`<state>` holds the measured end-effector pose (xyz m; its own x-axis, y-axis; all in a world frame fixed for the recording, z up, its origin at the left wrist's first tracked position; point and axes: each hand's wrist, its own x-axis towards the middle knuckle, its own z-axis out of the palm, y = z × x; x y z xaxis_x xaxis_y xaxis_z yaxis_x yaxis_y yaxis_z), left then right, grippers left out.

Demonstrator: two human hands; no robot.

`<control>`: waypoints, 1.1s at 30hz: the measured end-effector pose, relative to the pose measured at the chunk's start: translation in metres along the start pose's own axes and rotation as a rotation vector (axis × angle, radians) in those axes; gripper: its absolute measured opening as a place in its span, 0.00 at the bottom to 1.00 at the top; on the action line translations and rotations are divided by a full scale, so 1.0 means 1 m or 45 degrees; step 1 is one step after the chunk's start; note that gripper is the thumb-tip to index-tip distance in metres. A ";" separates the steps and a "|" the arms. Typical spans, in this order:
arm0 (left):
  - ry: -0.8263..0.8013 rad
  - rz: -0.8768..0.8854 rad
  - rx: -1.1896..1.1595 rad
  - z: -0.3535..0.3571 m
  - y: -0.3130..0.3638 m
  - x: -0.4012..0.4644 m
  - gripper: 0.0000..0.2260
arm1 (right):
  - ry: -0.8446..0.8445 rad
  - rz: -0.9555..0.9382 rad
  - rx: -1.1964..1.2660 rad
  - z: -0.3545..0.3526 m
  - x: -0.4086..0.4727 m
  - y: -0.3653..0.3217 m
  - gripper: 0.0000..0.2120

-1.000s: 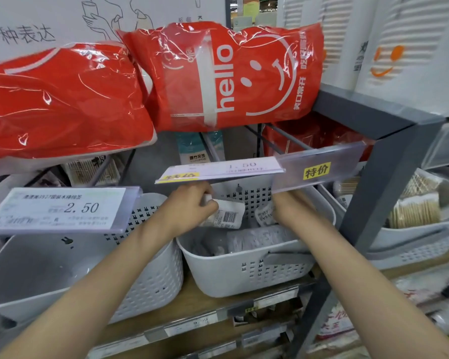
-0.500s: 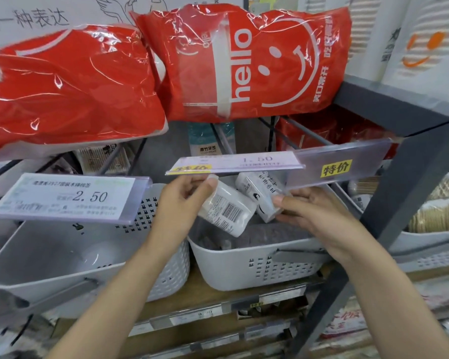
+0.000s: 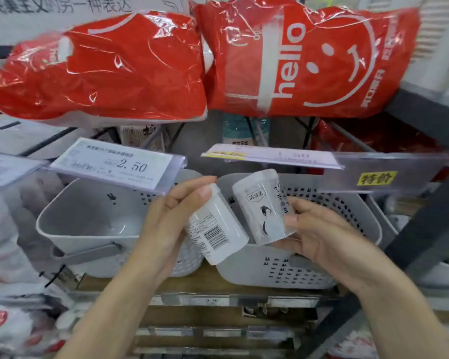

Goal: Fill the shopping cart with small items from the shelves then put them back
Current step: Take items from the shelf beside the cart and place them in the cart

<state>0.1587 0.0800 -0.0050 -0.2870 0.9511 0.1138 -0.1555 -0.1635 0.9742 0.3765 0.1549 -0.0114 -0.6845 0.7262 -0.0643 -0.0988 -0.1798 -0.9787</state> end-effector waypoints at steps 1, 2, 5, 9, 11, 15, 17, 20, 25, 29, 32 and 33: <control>0.054 -0.006 -0.023 -0.004 -0.001 -0.006 0.21 | -0.041 0.029 -0.012 0.005 0.001 0.001 0.23; 0.109 -0.024 -0.051 -0.008 -0.002 -0.012 0.22 | -0.087 0.064 -0.029 0.012 0.003 0.002 0.24; 0.225 -0.107 -0.098 -0.026 -0.006 -0.036 0.23 | -0.236 0.165 -0.128 0.035 0.007 0.007 0.25; 0.369 -0.182 -0.154 -0.051 -0.006 -0.083 0.26 | -0.309 0.169 -0.319 0.081 0.013 0.025 0.18; 0.479 -0.205 -0.192 -0.064 -0.006 -0.107 0.26 | -0.336 0.193 -0.364 0.108 0.015 0.036 0.18; 0.747 -0.266 -0.261 -0.099 -0.007 -0.150 0.25 | -0.453 0.237 -0.385 0.166 0.028 0.060 0.20; 0.854 -0.274 -0.313 -0.120 -0.004 -0.176 0.25 | -0.539 0.294 -0.386 0.200 0.036 0.073 0.24; 0.997 -0.285 -0.425 -0.155 0.003 -0.223 0.27 | -0.704 0.370 -0.416 0.256 0.042 0.096 0.26; 1.266 -0.214 -0.577 -0.220 0.006 -0.316 0.31 | -0.978 0.430 -0.479 0.364 0.037 0.139 0.22; 1.482 -0.164 -0.507 -0.263 0.006 -0.385 0.39 | -1.100 0.469 -0.437 0.445 0.025 0.175 0.24; 1.658 -0.152 -0.510 -0.291 0.007 -0.424 0.40 | -1.172 0.498 -0.404 0.494 0.022 0.200 0.23; 1.704 -0.142 -0.522 -0.300 0.009 -0.434 0.37 | -1.182 0.508 -0.388 0.508 0.022 0.207 0.22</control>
<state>-0.0012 -0.4128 -0.1045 -0.8899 0.0354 -0.4548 -0.4314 -0.3894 0.8138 -0.0260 -0.2036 -0.1168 -0.9243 -0.1646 -0.3443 0.3529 -0.0257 -0.9353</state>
